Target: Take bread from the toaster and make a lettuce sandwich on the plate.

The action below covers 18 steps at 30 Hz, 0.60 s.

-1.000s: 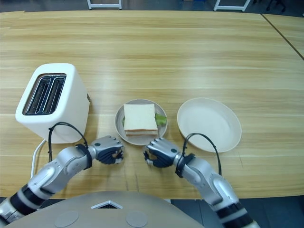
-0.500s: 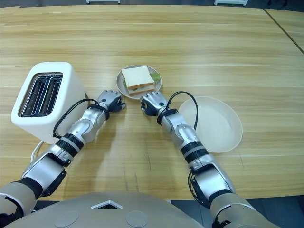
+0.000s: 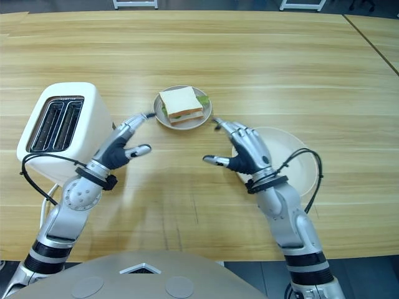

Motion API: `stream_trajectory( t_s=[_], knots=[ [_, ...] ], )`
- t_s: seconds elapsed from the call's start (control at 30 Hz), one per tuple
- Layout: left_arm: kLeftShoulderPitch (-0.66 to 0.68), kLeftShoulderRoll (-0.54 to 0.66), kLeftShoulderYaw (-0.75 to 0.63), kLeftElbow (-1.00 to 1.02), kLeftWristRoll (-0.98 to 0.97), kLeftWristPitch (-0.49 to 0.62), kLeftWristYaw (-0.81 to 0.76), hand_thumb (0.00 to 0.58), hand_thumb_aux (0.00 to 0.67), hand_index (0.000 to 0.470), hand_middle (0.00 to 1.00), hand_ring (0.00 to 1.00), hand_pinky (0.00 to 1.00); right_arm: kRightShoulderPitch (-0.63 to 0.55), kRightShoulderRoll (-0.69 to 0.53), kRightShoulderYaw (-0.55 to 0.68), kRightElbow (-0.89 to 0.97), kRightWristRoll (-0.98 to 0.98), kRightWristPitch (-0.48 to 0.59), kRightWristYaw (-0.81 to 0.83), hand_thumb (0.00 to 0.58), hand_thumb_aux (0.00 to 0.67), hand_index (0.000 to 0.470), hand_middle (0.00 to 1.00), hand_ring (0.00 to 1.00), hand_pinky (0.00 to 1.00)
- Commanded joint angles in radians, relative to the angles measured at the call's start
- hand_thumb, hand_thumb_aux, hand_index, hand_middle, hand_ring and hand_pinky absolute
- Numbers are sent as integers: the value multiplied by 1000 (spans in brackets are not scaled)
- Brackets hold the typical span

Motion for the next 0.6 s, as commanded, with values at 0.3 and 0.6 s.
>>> stream_trajectory(
  t_s=[0.3,0.6],
  knots=[
    [-92,-121,208,-6,-148,-110,122,0,0,0,0,0,0,-82,121,-126,8,141,-122,-87,0,0,0,0,0,0],
    [-118,-125,222,4,-158,-91,100,0,0,0,0,0,0,-82,156,-122,-2,150,-129,-66,0,0,0,0,0,0]
  ],
)
